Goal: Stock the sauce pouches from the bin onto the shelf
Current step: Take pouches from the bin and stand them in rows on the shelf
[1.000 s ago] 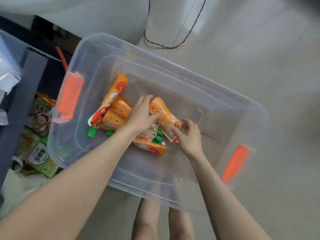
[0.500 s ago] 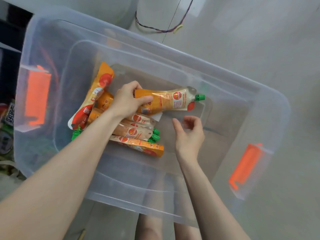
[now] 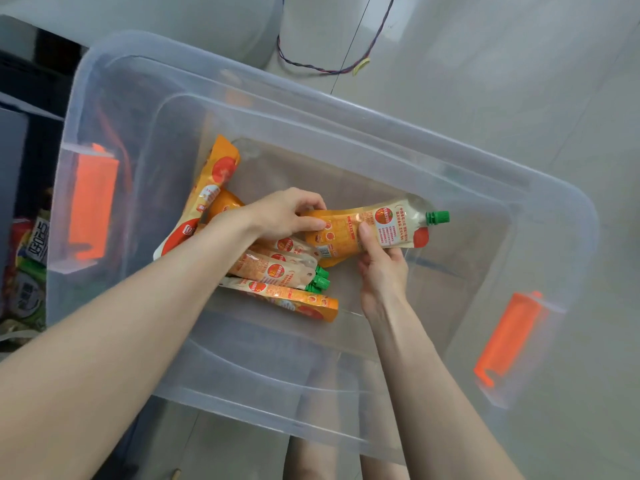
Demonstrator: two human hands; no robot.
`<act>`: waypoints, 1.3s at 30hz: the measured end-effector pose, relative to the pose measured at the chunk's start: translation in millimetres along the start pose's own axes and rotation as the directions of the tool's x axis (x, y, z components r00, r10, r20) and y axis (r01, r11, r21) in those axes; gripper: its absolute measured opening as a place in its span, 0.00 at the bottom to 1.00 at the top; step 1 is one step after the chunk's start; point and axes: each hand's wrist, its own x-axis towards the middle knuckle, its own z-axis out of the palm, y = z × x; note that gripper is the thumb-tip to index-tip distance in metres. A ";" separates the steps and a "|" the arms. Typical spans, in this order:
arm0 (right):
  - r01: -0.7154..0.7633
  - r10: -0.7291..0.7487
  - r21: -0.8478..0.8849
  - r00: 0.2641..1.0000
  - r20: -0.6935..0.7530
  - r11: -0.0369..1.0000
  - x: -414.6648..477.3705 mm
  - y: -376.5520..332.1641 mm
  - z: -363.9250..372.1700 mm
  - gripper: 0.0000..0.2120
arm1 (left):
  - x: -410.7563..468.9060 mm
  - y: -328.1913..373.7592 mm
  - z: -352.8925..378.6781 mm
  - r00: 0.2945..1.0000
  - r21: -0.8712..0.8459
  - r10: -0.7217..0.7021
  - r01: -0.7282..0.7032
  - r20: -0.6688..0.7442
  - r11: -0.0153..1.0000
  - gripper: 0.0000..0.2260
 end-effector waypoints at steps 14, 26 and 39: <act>0.243 -0.255 -0.332 0.967 0.007 0.911 -23.3 -10.4 -45.5 0.04 | -30.1 6.9 -22.5 0.995 0.590 -0.072 0.101 -0.073 0.801 0.07; 0.319 -0.195 -0.394 0.926 0.323 0.862 -146.0 -44.7 -67.2 0.06 | -167.9 69.1 -16.5 0.798 0.440 0.341 -0.106 -0.497 0.891 0.10; 0.467 0.062 -0.504 0.686 0.725 0.727 -340.9 -87.5 -88.0 0.06 | -381.0 128.7 157.2 0.723 -0.782 -0.298 -0.567 -0.623 0.258 0.11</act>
